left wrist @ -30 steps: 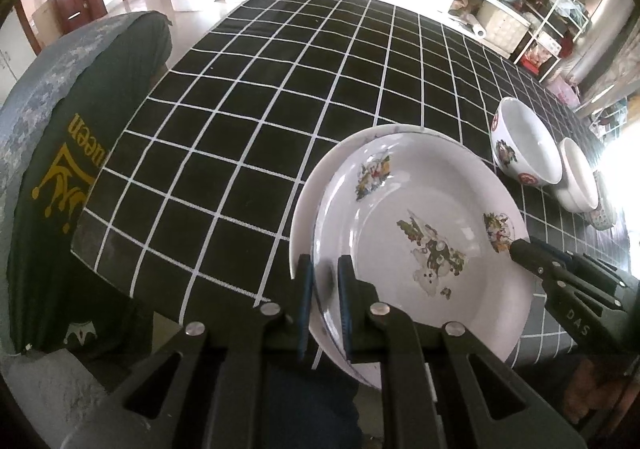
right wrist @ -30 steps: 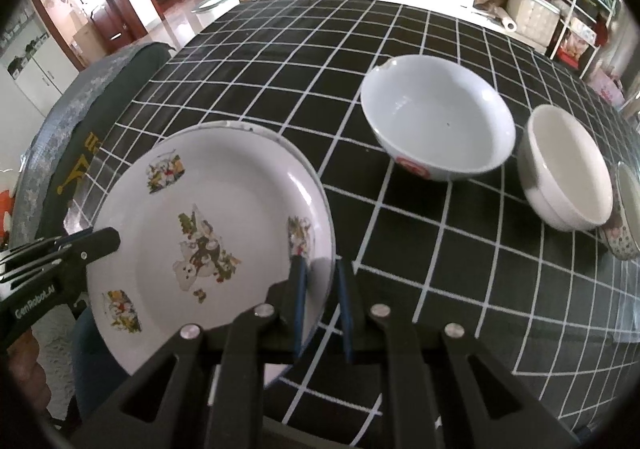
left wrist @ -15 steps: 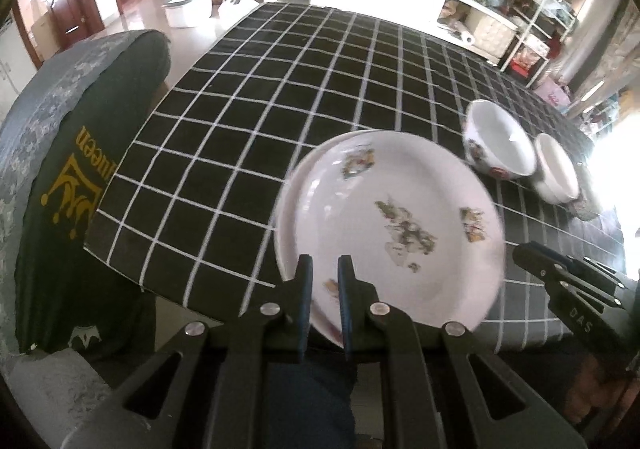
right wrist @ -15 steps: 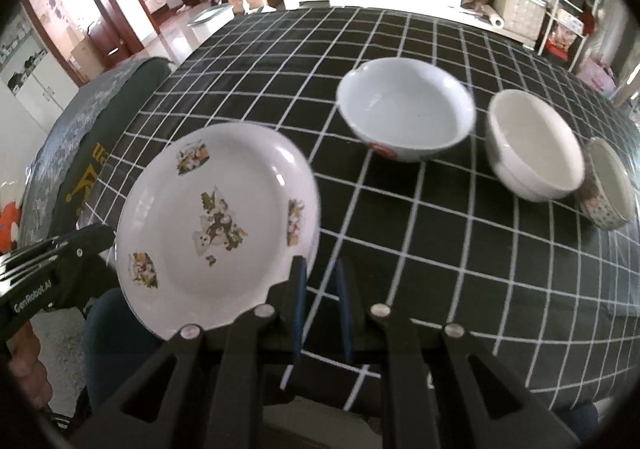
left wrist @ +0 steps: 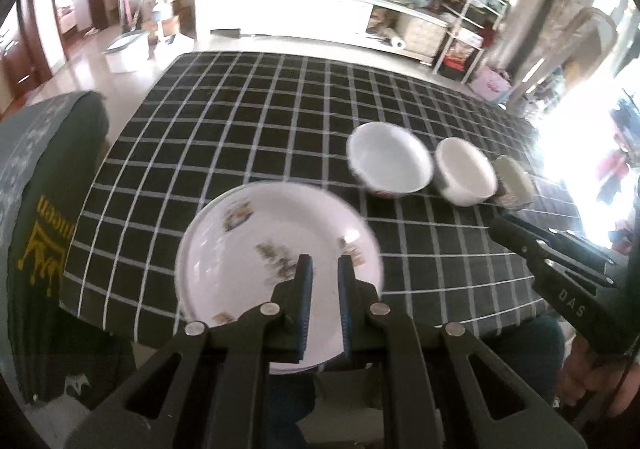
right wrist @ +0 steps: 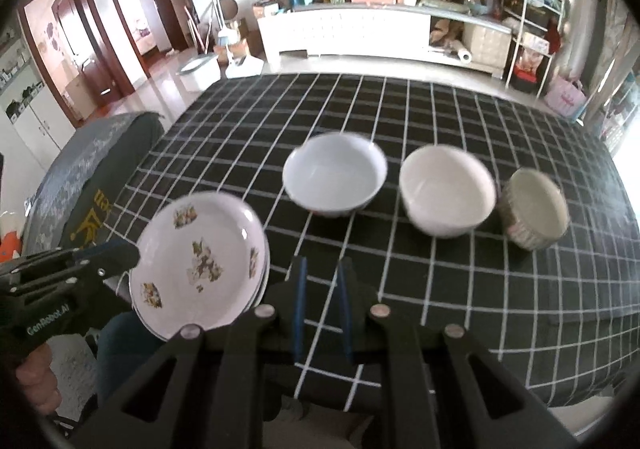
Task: Organize plates and bowls
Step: 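Move both tools toward the row of bowls, then grasp the rim of the plain white bowl with the left tool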
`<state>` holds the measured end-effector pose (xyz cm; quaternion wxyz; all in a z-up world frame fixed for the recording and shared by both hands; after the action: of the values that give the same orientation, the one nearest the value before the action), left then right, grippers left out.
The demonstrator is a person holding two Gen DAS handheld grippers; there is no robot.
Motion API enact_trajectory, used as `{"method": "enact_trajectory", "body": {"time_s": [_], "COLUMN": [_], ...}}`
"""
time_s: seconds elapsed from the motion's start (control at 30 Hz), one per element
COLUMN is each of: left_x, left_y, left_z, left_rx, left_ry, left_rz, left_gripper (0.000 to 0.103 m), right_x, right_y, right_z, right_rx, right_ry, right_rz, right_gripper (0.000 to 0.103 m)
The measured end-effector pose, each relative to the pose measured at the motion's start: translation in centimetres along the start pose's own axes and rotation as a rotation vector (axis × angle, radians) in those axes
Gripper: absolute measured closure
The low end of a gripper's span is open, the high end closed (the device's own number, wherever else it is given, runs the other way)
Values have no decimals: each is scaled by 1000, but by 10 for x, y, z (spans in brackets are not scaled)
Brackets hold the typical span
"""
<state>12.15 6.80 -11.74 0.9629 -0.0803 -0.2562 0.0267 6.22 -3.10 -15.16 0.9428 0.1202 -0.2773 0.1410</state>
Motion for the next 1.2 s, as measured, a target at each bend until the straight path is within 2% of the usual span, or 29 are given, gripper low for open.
{"method": "enact_trajectory", "body": {"time_s": [0.07, 0.1, 0.2, 0.4, 0.67, 0.77, 0.83, 0.9, 1.07, 1.2], "left_x": [11, 16, 31, 63, 94, 99, 101, 103, 109, 114], "left_y": [-11, -15, -23, -26, -34, -31, -29, -26, -19, -16], "left_z": [1, 1, -3, -20, -62, -83, -93, -108, -135, -152], "left_rx": [-7, -10, -43, -67, -191, -198, -184, -198, -191, -183], "left_ry": [0, 4, 24, 67, 181, 223, 237, 267, 304, 322], "left_rz": [-25, -32, -37, -10, 15, 34, 37, 48, 60, 50], "left_gripper": [92, 92, 91, 91, 91, 91, 91, 91, 91, 86], "right_x": [7, 11, 24, 53, 72, 78, 83, 87, 89, 90], "right_y": [-7, -12, -25, -40, -53, -53, -55, -57, -68, -77], "right_z": [3, 2, -9, -26, -69, -83, -91, -101, -125, -136], "right_rx": [46, 87, 123, 142, 181, 203, 187, 136, 96, 64], "right_ry": [-5, 10, 69, 137, 260, 284, 294, 301, 340, 352], "right_rz": [-38, -72, -136, -166, -218, -234, -228, -194, -192, -185], "right_gripper": [84, 84, 84, 84, 84, 84, 84, 84, 84, 84]}}
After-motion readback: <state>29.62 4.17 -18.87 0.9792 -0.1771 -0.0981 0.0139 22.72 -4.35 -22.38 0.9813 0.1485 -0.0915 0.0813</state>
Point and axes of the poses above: each gripper's, at about its wrist camera, not at the fingertips, and z roughly against the way its jaws point, y to its left, x to its top, the point moved 6 cm from there along -z, roughly the way its jaws point, and after that the axes turned 2 degrees about y, right-handed, at the moved point
